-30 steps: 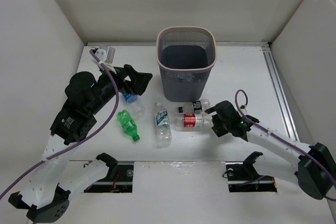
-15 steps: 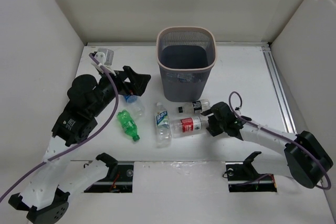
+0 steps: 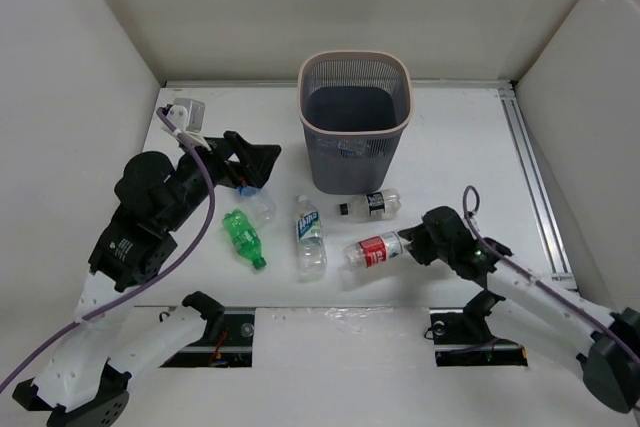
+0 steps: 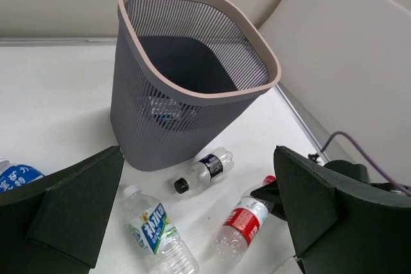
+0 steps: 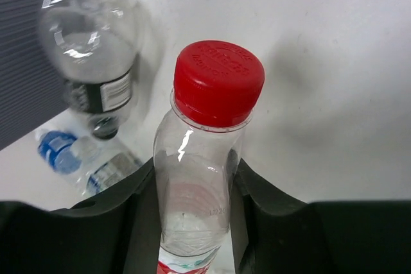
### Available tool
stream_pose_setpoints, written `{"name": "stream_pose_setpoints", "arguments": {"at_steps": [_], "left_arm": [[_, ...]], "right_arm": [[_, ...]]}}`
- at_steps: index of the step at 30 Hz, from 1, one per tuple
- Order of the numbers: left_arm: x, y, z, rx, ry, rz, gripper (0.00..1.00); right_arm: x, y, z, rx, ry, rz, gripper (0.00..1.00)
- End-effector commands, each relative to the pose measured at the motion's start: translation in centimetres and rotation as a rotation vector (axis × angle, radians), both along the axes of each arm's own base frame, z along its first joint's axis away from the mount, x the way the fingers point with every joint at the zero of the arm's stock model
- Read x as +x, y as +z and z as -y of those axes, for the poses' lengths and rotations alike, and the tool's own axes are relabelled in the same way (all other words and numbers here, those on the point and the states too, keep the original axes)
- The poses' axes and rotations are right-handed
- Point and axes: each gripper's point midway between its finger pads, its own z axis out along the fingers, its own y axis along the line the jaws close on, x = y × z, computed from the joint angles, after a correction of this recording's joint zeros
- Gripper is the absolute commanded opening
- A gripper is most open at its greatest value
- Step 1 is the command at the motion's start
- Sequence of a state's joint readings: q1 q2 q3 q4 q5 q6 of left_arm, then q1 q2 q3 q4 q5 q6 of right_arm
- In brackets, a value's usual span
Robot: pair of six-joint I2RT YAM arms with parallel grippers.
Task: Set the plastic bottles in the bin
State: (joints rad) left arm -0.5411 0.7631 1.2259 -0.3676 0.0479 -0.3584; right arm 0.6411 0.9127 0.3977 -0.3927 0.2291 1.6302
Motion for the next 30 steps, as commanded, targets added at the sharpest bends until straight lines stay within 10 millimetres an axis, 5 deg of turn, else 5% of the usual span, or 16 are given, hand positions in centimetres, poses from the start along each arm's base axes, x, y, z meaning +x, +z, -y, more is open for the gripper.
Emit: {"name": "stream_pose_setpoints", "arguments": {"at_steps": [1, 6, 10, 13, 14, 15, 17, 18, 19, 26, 30], "left_arm": [[-1.1, 2.3, 0.6, -0.043, -0.061, 0.043, 1.0], [-1.3, 1.8, 3.6, -0.043, -0.216, 0.017, 1.0], [-3.9, 2.5, 7.1, -0.063, -0.487, 0.038, 1.0], [-4.9, 2.6, 8.6, -0.076, -0.617, 0.061, 1.0], [-6.2, 3.3, 9.2, -0.082, -0.709, 0.11, 1.0], [-6.7, 3.0, 9.5, -0.094, -0.752, 0.102, 1.0], [-8.1, 3.8, 9.6, -0.109, -0.823, 0.144, 1.0], [-8.1, 3.8, 9.6, -0.109, -0.824, 0.145, 1.0], [-8.3, 3.8, 9.6, -0.108, -0.834, 0.144, 1.0], [-7.7, 0.9, 9.6, -0.037, -0.816, 0.062, 1.0], [-7.1, -0.5, 10.0, -0.031, -0.816, 0.018, 1.0]], "right_arm": [[-1.2, 3.3, 1.8, -0.054, 0.007, 0.042, 0.05], [-1.9, 11.7, 3.7, -0.013, 0.018, 0.296, 0.0], [-2.0, 17.4, 4.7, -0.042, 0.062, 0.464, 0.0], [-1.2, 23.6, 3.1, -0.109, 0.229, 0.703, 0.0], [-1.7, 25.4, 1.0, -0.096, 0.37, 0.792, 0.0], [-1.7, 29.6, -0.3, -0.083, 0.438, 0.95, 0.0], [-1.1, 30.1, -3.1, -0.181, 0.639, 0.984, 0.0], [-1.2, 32.5, -3.7, -0.192, 0.672, 1.036, 0.0], [-0.4, 32.7, -4.9, -0.211, 0.71, 1.046, 0.0], [-1.7, 40.0, -7.9, -0.175, 0.83, 1.367, 0.0], [-2.0, 41.4, -10.7, -0.092, 0.918, 1.451, 0.0]]}}
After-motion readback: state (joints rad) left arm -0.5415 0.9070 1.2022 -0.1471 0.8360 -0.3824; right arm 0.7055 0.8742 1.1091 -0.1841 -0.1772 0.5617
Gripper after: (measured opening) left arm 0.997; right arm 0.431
